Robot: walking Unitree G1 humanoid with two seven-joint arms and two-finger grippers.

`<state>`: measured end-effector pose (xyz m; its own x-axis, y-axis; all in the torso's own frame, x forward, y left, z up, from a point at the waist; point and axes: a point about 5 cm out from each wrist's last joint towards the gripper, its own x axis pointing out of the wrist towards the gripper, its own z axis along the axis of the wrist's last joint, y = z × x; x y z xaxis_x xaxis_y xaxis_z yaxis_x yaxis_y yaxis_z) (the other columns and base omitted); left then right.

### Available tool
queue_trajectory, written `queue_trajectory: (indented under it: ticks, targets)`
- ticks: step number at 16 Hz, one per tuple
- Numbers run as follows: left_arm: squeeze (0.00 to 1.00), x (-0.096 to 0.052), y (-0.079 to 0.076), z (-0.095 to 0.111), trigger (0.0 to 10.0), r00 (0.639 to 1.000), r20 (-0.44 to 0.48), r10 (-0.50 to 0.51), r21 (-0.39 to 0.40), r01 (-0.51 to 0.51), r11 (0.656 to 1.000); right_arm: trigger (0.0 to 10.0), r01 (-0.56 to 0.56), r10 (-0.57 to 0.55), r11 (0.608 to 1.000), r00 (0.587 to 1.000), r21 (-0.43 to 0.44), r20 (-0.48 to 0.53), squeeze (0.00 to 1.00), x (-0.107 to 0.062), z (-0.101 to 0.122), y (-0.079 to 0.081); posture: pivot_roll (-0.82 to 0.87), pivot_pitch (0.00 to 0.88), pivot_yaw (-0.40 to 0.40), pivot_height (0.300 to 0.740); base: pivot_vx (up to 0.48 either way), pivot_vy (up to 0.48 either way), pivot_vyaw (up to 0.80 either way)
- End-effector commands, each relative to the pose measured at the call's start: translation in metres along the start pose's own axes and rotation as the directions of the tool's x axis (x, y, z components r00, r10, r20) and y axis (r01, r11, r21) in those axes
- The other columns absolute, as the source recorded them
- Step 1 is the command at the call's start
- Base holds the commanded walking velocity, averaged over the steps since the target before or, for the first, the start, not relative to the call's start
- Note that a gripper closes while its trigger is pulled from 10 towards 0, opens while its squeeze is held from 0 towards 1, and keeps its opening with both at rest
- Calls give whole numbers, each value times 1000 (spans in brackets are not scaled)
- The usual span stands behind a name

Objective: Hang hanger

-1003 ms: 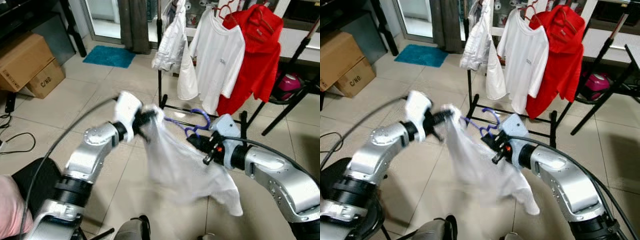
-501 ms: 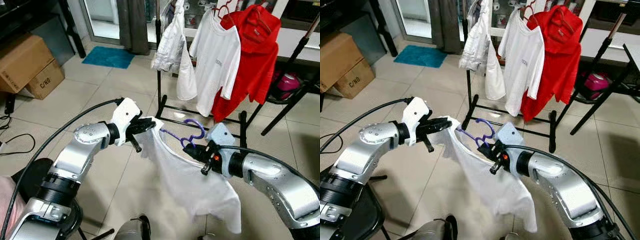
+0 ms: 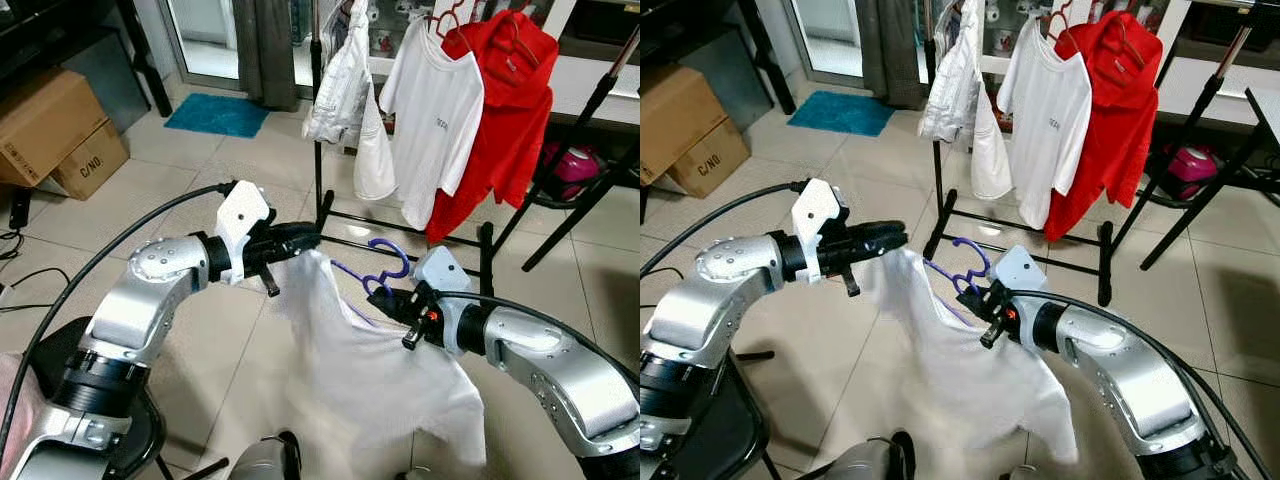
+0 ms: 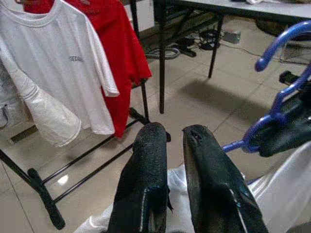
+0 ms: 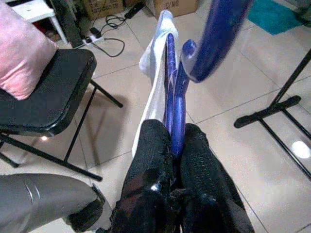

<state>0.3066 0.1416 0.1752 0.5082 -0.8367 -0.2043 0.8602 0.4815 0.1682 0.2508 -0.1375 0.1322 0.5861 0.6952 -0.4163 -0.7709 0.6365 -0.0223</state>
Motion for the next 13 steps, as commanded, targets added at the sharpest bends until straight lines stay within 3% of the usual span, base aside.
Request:
queue_trajectory:
  ticks: [1,2,4,6,8,9,10,13]
  targets:
    - [1000,-5,0,-7,10000,997,-73,-3,23,4,1000,10000,30,-30,1000,999,-3,27,0,-2,5,-4,-78,77,76,740,0,0,0]
    - [1000,-9,3,-13,10000,991,-134,14,52,-7,999,10000,52,-52,999,998,9,27,0,-3,5,-7,-77,80,75,740,0,0,0]
    - [1000,-15,10,-12,10000,988,-136,72,70,-63,996,10000,70,-73,996,996,49,48,0,-3,5,-10,-78,83,75,740,0,0,0]
    - [1000,-18,15,-5,10000,987,-63,148,52,-145,988,10000,128,-133,988,989,87,64,0,-3,5,-15,-77,84,75,740,0,0,0]
    - [992,-26,19,-7,10000,950,36,311,-36,-309,950,10000,280,-308,937,945,207,115,0,0,3,-28,-76,90,81,740,0,0,0]
    - [161,-29,17,-9,10000,932,58,357,-88,-352,932,10000,341,-370,914,923,221,107,0,0,0,-33,-74,93,78,740,0,0,0]
    - [0,-37,9,-21,10000,895,51,443,-144,-432,890,10000,438,-472,857,879,271,74,0,-1,-11,-39,-67,96,73,740,0,0,0]
    - [0,-46,-4,-44,10000,833,-8,553,-150,-548,823,10000,520,-564,796,824,311,64,0,-3,-19,-41,-61,102,64,740,0,0,0]
